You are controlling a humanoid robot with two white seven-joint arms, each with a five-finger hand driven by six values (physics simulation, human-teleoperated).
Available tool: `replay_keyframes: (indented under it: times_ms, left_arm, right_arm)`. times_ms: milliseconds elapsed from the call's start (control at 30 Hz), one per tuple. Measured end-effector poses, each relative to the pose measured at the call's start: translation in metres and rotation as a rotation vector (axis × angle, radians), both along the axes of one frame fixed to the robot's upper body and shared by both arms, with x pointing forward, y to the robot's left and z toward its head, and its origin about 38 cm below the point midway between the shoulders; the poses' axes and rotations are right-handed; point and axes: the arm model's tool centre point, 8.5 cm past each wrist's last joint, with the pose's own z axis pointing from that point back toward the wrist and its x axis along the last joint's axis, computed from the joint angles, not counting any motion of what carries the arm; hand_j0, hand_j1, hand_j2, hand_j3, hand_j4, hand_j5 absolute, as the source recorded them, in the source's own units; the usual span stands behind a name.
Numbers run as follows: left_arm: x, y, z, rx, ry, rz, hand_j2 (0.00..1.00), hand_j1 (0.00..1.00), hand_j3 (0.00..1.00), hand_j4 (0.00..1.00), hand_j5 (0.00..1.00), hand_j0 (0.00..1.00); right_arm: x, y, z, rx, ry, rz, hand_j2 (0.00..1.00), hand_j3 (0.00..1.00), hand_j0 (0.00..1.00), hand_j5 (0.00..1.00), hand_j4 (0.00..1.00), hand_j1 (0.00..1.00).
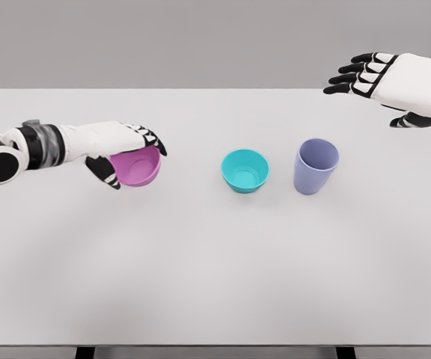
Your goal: Stacking bowl and cup with both arms
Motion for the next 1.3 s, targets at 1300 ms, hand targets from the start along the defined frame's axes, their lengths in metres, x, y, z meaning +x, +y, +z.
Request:
replay_keyframes:
  times_ms: [1300]
  left_arm:
    - [0.005,-0.105,0.012,-0.117,-0.035,-0.173,0.65,0.65,0.65,0.65,0.65,0.65]
  right_arm:
    - [-0.001,-0.003,-0.012,-0.002,0.031,-0.009,1.00,1.00,1.00,1.00,1.00,1.00]
